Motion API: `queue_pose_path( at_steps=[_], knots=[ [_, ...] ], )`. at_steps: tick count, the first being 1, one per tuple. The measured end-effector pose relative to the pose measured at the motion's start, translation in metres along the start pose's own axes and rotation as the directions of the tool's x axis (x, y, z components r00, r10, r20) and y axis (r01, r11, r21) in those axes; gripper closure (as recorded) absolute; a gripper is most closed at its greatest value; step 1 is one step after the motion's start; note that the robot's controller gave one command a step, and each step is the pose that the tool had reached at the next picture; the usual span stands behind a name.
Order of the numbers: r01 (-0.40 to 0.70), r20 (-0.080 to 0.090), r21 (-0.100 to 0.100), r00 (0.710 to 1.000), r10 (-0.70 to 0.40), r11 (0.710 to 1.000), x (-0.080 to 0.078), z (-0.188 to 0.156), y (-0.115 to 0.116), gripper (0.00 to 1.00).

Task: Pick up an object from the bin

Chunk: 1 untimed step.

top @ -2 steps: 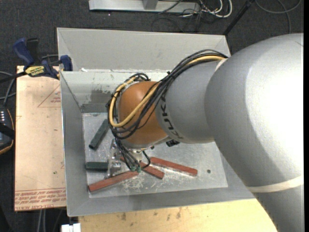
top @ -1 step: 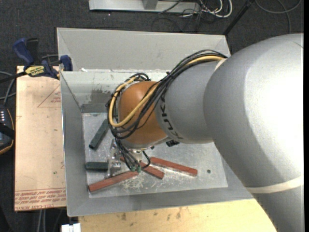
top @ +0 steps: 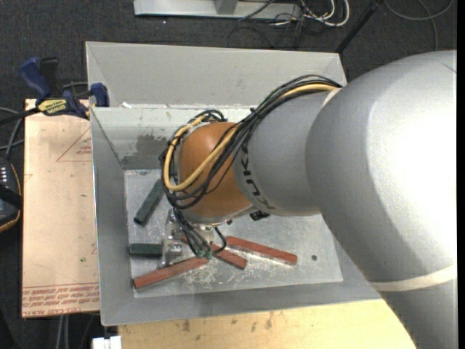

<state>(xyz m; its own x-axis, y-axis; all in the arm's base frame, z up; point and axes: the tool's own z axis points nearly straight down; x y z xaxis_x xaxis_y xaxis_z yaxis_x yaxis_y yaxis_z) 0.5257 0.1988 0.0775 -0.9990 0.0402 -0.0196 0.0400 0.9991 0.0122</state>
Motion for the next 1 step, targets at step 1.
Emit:
queue_pose_path(
  at_steps=[1],
  knots=[
    [0.044,-0.014,0.01,0.999,-0.044,0.999,-0.0227,-0.1515,-0.0239,1.0]
  ],
)
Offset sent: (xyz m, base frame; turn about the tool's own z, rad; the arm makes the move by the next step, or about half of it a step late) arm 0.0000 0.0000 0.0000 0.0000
